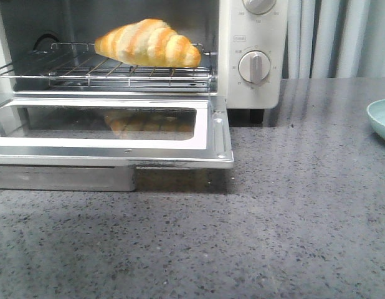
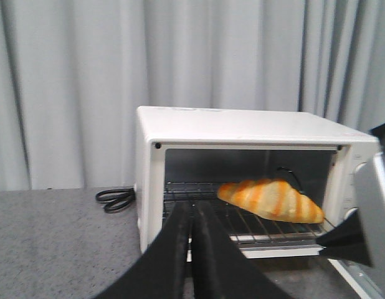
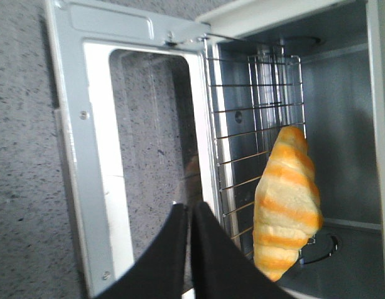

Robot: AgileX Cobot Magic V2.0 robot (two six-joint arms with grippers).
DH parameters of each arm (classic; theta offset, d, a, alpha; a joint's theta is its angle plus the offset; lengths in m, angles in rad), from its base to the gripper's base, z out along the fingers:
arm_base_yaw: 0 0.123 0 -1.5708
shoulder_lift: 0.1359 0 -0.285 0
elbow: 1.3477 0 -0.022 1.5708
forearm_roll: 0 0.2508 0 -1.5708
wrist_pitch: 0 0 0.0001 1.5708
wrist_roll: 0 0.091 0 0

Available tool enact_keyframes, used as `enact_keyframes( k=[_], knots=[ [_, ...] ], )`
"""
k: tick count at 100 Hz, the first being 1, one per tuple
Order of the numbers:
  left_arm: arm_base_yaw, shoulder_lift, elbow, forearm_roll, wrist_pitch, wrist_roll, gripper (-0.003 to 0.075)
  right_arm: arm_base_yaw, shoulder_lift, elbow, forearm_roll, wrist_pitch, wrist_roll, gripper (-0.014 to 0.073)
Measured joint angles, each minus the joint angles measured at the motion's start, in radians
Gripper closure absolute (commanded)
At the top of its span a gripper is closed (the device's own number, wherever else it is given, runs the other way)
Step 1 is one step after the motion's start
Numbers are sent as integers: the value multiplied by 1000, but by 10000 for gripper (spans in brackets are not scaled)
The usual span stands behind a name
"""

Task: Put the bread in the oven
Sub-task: 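Lower the croissant onto the wire rack and open the right gripper, then withdraw the right gripper from the oven back over the empty plate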

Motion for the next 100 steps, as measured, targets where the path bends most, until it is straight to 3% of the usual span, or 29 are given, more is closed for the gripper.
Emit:
enact_keyframes(
  k=[10, 27, 51, 71, 100],
  knots=[
    [60, 0, 35, -34, -38, -5, 741, 16, -26, 0, 3, 28, 37, 670],
    [133, 0, 138, -41, -213, -5, 741, 22, -97, 0, 7, 51, 109, 670],
    [135, 0, 342, -45, -350, -6, 741, 22, -246, 16, 7, 61, 144, 670],
    [126, 0, 437, -52, -385, -6, 741, 22, -398, 168, 7, 65, 166, 670],
    [126, 0, 444, -83, -389, -7, 741, 22, -638, 421, 7, 66, 292, 670]
  ],
)
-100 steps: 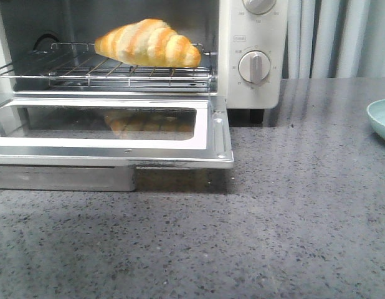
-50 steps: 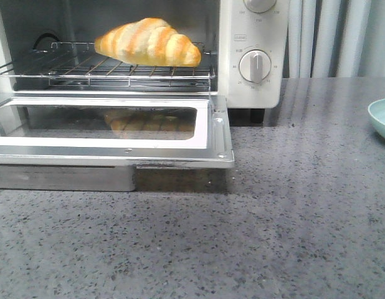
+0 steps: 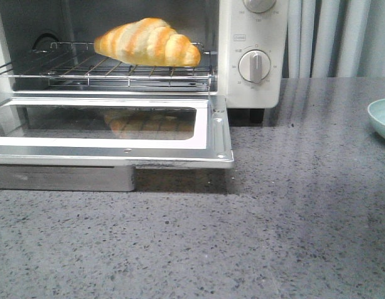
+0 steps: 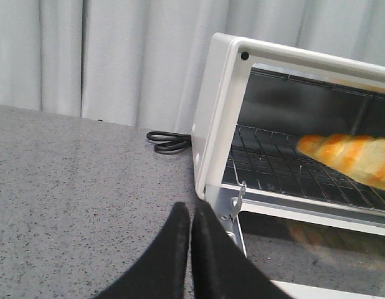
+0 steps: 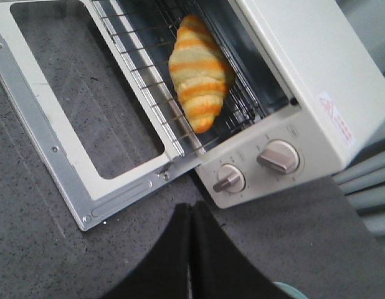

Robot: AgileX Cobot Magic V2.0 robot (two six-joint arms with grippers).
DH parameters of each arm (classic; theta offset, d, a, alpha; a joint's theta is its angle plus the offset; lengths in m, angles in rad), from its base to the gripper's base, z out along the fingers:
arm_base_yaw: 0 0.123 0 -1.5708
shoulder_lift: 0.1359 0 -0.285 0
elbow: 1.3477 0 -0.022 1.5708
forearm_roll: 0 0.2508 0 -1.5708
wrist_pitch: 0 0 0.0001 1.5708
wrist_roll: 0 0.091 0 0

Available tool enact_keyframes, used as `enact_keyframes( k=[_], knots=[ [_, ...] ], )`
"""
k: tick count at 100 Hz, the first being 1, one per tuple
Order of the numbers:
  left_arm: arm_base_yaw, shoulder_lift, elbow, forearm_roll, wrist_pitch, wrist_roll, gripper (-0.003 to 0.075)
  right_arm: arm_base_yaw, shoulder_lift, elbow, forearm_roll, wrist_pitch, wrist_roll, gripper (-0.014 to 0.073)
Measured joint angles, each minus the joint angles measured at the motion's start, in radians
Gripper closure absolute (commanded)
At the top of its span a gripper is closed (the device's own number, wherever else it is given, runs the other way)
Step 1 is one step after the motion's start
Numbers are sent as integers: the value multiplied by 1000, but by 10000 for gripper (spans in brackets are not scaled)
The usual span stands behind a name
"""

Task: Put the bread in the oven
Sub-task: 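Withdraw the right gripper from the oven back over the empty plate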

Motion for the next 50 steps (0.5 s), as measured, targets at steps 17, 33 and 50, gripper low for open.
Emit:
enact_keyframes(
  k=[17, 33, 50],
  knots=[
    [0, 0, 0, 0, 0, 0, 741, 0, -188, 147, -2, 1, 107, 670],
    [0, 0, 0, -1, -2, 0, 741, 0, -387, 231, 2, 8, 151, 670],
    [0, 0, 0, -1, -2, -1, 741, 0, -565, 235, 10, 19, 218, 670]
  ],
)
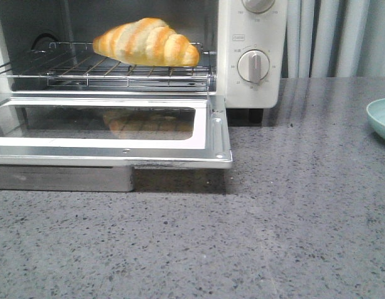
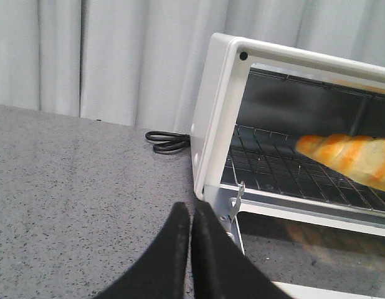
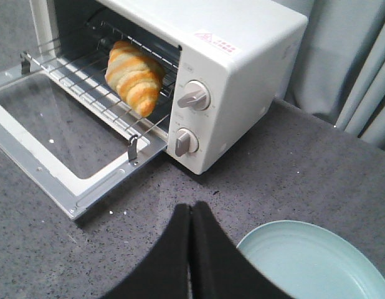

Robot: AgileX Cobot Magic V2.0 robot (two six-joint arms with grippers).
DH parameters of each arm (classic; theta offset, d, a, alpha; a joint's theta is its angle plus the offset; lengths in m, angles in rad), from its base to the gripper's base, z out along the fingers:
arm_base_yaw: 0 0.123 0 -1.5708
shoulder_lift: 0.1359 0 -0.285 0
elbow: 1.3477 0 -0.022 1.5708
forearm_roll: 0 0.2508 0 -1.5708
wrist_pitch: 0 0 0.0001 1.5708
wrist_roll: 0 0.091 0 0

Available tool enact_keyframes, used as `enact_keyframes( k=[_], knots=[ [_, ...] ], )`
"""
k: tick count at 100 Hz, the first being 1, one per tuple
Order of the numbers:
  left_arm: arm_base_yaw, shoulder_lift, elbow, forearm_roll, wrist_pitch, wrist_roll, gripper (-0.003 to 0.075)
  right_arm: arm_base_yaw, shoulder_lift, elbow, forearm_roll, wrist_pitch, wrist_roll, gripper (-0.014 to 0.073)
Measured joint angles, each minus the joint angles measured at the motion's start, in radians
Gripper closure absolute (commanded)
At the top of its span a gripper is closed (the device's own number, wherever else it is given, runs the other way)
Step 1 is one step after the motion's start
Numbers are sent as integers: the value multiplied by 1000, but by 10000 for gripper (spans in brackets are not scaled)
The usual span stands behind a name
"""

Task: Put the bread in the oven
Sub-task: 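Withdraw the right gripper from the oven back over the empty plate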

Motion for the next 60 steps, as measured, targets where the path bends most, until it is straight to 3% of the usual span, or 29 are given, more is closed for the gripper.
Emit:
enact_keyframes(
  k=[37, 60],
  knots=[
    [0, 0, 2, -1, 0, 0, 741, -5, -209, 86, 46, 10, 18, 670],
    [0, 0, 2, -1, 0, 0, 741, -173, -294, 198, 114, -34, 18, 670]
  ],
)
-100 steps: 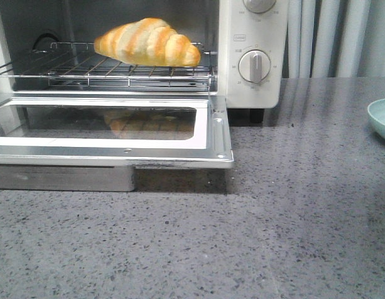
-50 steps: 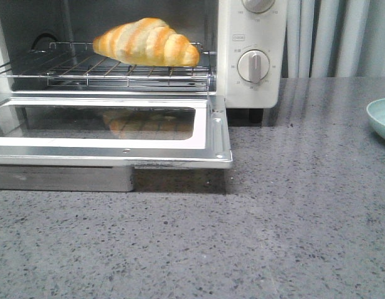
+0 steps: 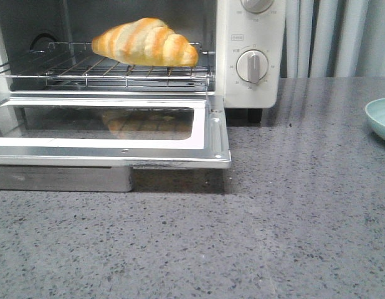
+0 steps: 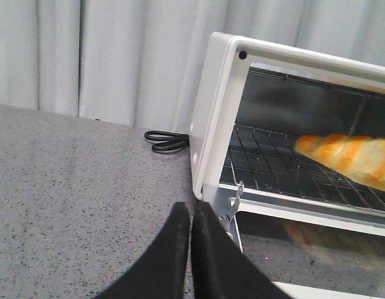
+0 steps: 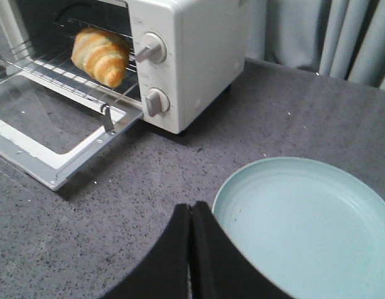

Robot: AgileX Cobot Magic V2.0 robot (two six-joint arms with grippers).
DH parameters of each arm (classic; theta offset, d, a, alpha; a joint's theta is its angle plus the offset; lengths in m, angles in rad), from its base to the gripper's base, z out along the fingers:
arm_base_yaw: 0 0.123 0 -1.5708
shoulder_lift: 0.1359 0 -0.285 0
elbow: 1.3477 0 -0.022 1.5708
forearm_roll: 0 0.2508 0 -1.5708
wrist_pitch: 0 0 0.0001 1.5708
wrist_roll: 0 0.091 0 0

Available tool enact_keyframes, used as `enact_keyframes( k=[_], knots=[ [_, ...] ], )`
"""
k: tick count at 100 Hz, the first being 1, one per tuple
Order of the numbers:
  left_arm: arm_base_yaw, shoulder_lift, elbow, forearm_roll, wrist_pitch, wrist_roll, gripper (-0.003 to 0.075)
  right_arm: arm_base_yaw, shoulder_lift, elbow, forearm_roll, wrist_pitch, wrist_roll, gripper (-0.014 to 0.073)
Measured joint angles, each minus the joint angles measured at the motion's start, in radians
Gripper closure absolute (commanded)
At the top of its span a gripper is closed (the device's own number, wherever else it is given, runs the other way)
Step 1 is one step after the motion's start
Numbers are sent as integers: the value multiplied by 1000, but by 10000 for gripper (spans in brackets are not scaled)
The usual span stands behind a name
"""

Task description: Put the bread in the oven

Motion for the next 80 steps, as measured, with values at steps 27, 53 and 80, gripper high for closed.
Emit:
enact_keyframes(
  k=[27, 53, 80],
  knots=[
    [0, 0, 0, 0, 0, 0, 741, -342, -10, 43, 147, -47, 0, 670],
    [0, 0, 0, 0, 0, 0, 741, -667, -12, 132, 347, -141, -70, 670],
    [0, 0, 0, 0, 0, 0, 741, -1007, -14, 290, 675, -429, -416, 670]
  ],
)
